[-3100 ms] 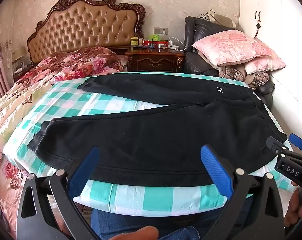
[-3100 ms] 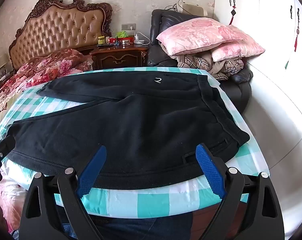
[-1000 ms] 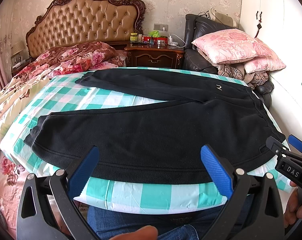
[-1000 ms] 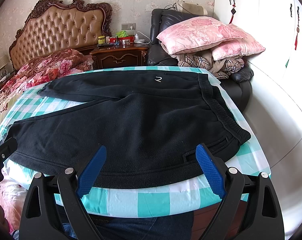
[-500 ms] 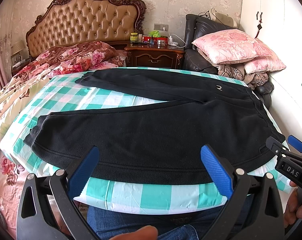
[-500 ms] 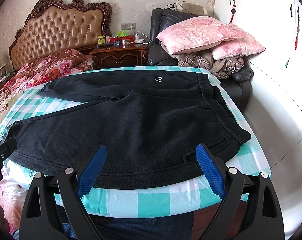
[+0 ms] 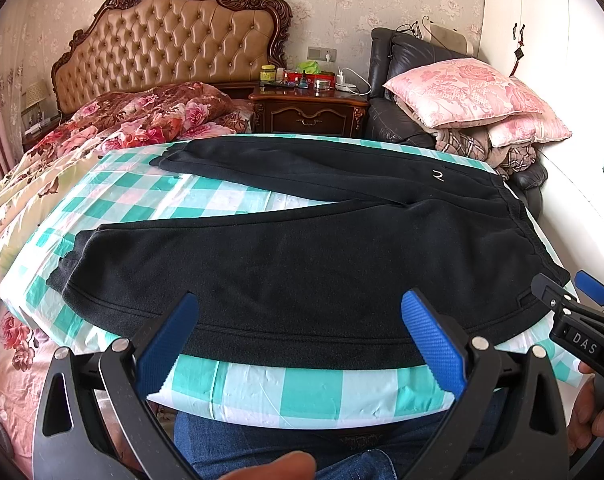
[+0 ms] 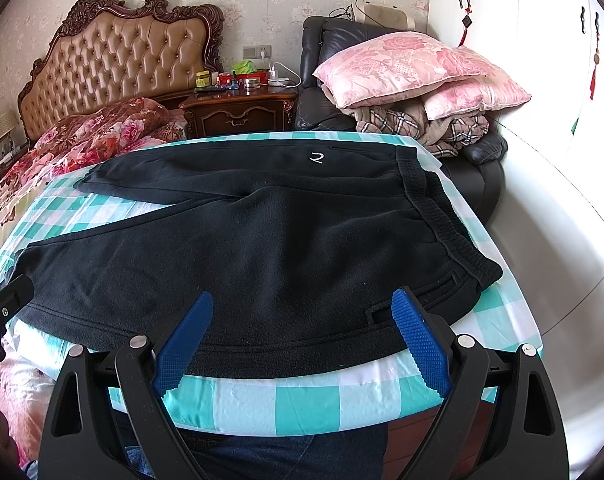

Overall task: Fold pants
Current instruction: 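Grasp the black sweatpants' cuff with the right gripper and lift it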

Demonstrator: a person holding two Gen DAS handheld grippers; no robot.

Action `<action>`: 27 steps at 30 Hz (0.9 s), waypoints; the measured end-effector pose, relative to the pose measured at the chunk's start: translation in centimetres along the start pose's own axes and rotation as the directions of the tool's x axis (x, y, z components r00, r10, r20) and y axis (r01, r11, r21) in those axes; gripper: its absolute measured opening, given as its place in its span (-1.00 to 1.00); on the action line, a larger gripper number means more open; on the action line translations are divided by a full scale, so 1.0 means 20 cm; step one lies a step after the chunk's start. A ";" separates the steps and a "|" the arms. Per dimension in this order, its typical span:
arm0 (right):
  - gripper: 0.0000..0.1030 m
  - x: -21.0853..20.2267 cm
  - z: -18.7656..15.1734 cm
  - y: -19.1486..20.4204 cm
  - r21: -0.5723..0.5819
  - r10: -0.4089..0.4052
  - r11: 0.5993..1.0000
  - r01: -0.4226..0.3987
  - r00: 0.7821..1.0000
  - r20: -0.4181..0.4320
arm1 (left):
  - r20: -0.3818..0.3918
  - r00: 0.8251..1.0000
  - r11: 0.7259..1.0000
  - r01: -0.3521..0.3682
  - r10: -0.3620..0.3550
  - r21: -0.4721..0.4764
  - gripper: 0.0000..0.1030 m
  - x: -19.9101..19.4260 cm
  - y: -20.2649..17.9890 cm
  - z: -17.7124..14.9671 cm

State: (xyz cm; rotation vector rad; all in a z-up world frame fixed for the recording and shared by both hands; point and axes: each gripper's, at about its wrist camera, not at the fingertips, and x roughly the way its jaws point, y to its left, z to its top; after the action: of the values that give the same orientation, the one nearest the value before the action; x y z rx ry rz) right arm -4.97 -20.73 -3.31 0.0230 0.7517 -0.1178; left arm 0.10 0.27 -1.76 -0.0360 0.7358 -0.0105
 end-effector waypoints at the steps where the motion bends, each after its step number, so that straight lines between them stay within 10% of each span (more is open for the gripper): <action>1: 0.70 0.00 0.00 0.00 0.000 0.000 1.000 0.000 1.000 0.000 | 0.000 1.000 1.000 0.001 -0.001 0.000 0.97 0.00 0.00 0.00; 16: 0.70 0.11 0.06 -0.14 0.070 0.052 0.996 -0.049 0.998 -0.044 | -0.005 0.994 0.994 0.110 -0.110 -0.009 0.97 0.07 -0.01 -0.06; 27: 0.71 0.93 0.88 -0.79 0.051 0.010 0.999 -0.001 0.983 -0.181 | -0.054 0.967 0.968 0.247 -0.250 -0.051 0.97 0.23 0.06 -0.05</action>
State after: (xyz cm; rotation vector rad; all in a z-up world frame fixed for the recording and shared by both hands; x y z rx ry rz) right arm 18.66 -39.31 -2.70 0.0851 0.9301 -0.1311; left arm 2.89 1.28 -5.68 -0.1703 0.7877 -0.2361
